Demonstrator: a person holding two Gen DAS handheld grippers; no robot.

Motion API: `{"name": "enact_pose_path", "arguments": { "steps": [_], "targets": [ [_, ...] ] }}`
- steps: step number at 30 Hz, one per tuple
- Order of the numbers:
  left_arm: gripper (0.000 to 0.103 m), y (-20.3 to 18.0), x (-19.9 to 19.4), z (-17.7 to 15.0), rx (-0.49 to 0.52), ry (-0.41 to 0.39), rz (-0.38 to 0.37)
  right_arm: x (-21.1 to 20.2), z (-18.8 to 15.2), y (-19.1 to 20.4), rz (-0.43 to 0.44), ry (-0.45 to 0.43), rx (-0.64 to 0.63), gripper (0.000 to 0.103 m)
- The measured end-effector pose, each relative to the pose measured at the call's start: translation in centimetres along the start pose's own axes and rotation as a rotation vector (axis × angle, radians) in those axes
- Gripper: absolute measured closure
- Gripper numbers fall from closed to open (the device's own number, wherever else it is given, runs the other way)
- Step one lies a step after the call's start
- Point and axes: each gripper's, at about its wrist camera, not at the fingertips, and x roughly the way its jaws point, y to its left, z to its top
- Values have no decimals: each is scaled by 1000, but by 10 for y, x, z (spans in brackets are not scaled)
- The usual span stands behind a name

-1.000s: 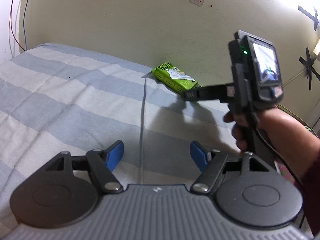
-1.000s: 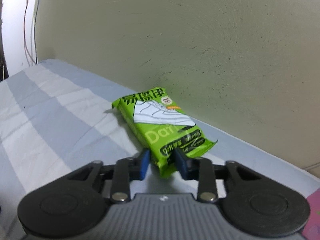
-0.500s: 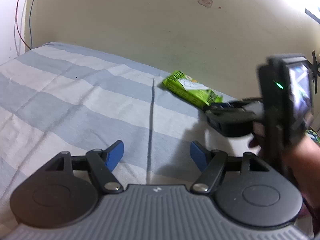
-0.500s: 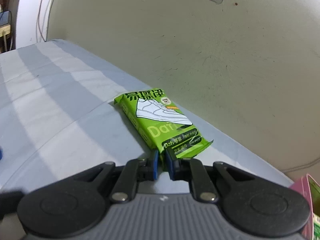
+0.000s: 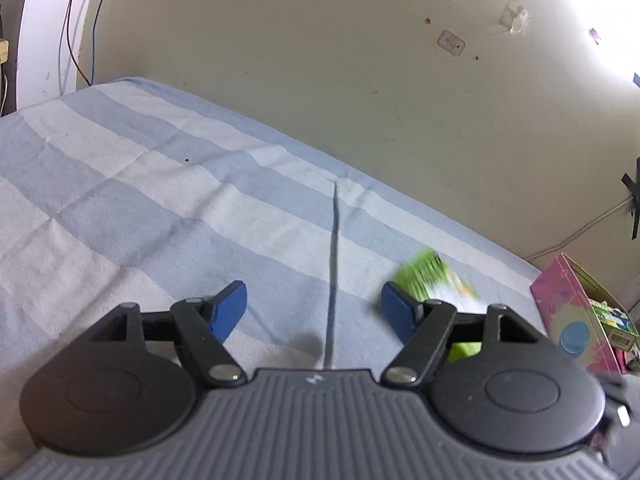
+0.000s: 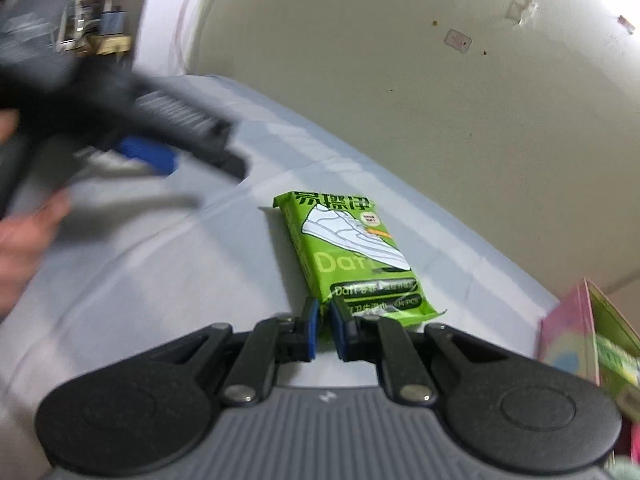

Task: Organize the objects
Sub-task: 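Close the right tool on the wipes packet edge and drag it, then open the right tool to release the wipes packet on the sheet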

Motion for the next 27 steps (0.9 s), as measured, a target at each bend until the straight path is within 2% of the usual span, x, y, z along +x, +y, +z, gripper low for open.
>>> {"name": "enact_pose_path", "arguments": {
  "steps": [7,11,13,15,16,21,27],
  "targets": [
    [26,-4,2,-3,33,8,6,-72,-51,20,9,-25,-11,94],
    [26,-9,2,-7,77,20,-17,-101,-72,27,-5,-51,-1,93],
    [26,-13,3,-10,110,26,-33,-112,-80,22,-5,-58,54,91],
    [25,-18,2,-13,146,24,-55,-124,-87,16,-1,-81,141,76],
    [25,-19,1,-14,162,23,-69,-130,-91,11,8,-92,192,74],
    [25,-20,-5,-16,173,35,-133,-145,-114,-24,74,-123,414,67],
    [25,-22,-24,-23,163,75,-236,-123,-131,-51,160,-94,595,64]
  ]
}}
